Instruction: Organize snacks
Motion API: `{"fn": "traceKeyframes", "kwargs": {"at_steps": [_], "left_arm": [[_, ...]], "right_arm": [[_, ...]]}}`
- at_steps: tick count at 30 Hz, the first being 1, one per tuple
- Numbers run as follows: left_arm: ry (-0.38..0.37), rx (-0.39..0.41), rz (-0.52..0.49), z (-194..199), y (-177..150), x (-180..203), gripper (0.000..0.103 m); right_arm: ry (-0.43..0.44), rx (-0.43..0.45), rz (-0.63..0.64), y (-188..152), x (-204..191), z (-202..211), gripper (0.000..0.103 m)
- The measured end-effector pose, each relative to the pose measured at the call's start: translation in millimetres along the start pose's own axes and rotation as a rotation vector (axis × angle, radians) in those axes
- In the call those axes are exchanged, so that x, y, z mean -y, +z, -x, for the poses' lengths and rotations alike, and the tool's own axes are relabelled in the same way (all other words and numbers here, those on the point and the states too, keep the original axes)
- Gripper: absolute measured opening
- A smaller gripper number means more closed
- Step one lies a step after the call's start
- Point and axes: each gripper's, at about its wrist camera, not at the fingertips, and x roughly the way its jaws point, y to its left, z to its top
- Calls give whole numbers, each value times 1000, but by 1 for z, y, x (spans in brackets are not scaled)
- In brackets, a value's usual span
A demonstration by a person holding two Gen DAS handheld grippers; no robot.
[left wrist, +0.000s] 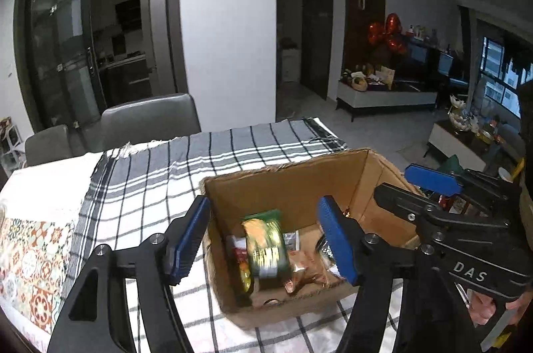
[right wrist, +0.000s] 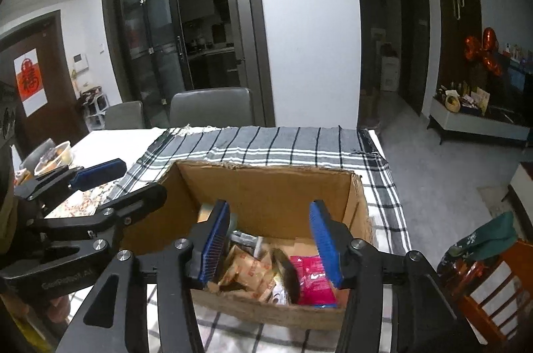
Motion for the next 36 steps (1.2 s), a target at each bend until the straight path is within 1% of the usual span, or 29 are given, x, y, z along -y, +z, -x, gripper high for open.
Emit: {"fn": "traceKeyframes", "kwargs": {"at_steps": [2,4,7,10,13,16,17,19,22,24,25,26,31,33,36], "left_arm": [[1,-1,8,6,-4,-1,69],[12,22,16,20,-8,-1,70],[40,56,17,43,-9,2,78],[69,89,19,67,-14,5,83],[104,114,19,91,-19,9,86],[129,129,11,112,-27,13,93],[138,136,10,120,-30,14,96],[156,154,12,135,-38,16,98],[171,164,13,154,-49,17,102],[174,165,18,166,-57,19,103],[174,164,18,170,-61,19,103],[174,162,18,174,-65,20,103],[176,144,19,193,-86,24,103],[168,133,29,199,-95,26,103],[182,125,37,209,-106,27,103]], "right_arm": [[-7,10,9,-4,-5,8,51],[-10,22,20,-7,-9,17,51],[-3,40,21,-11,-14,35,51],[-5,64,17,-17,-21,57,62],[-9,91,2,-25,-25,83,64],[-17,103,5,-34,-31,102,71],[-23,115,12,-39,-34,112,72],[-25,120,19,-44,-39,122,72],[-21,123,22,-59,-45,140,72],[-34,127,39,-68,-51,151,73],[-46,134,45,-74,-54,158,79],[-55,139,43,-78,-56,163,82],[-85,167,62,-96,-69,190,82],[-77,169,57,-102,-73,198,82],[-73,172,65,-111,-78,209,82]]}}
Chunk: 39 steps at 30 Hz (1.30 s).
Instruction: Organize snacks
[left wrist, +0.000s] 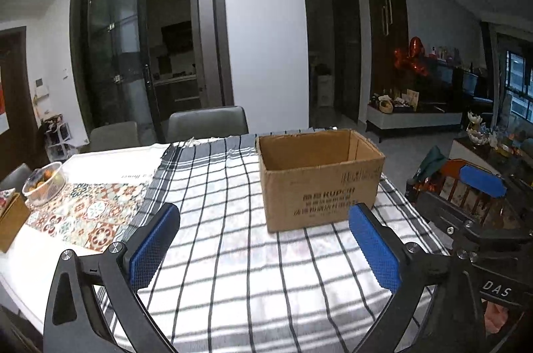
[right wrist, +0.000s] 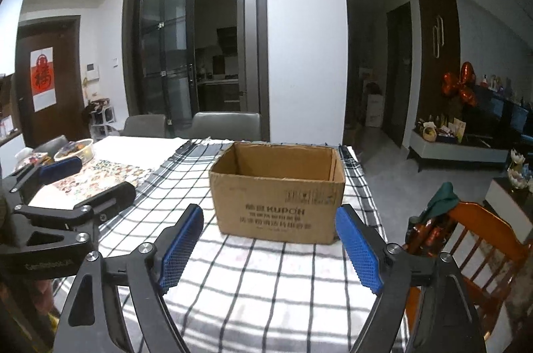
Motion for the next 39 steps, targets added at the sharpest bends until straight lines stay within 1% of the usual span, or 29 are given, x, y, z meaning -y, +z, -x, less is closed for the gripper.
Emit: {"fn": "traceKeyframes", "kwargs": {"at_steps": [5,11,33,39], "left_arm": [[9,2,5,17,-11,-1,103],[20,23,-9,30,-15,1,103],[30,30,-19,31,-15,5,103],[28,24,-18,29,-21,2,103]], "right_arm": [[6,-11,-19,-11,0,14,82],[18,-25,-46,-19,3,20,82],[39,-43,-54,-25,3,18,82],[40,-51,-59,-27,5,16,82]]}}
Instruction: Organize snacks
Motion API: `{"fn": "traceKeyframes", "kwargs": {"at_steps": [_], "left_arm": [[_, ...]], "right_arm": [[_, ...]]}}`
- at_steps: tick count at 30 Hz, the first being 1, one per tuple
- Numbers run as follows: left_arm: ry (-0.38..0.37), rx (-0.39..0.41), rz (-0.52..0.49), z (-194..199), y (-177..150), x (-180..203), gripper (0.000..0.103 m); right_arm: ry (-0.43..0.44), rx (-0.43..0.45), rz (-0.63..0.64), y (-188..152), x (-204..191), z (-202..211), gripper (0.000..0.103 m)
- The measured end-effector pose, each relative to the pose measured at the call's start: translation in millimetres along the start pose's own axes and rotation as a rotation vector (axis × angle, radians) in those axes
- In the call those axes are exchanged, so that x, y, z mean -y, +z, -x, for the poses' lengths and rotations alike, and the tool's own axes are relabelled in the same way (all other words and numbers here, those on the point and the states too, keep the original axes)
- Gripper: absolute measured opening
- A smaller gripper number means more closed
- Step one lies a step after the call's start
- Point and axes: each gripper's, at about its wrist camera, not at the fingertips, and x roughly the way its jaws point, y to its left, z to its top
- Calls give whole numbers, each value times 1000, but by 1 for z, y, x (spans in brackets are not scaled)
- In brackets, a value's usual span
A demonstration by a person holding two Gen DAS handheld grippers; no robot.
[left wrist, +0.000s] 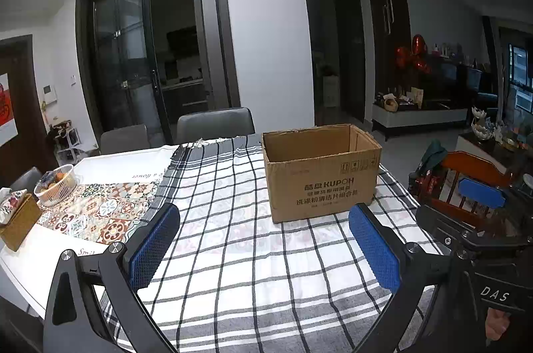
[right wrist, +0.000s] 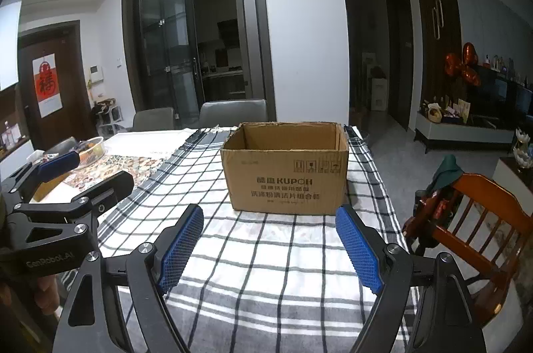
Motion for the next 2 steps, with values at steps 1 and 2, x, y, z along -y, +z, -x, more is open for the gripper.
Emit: {"fn": "traceKeyframes", "kwargs": {"at_steps": [1,2], "left_arm": [[1,-1,1,0,-1,-1,103],[2,-2,0,0,-1,-1,103]], "right_arm": [[1,-2,-1,0,0,0,82],[1,-4,-1,0,0,-1,82]]}}
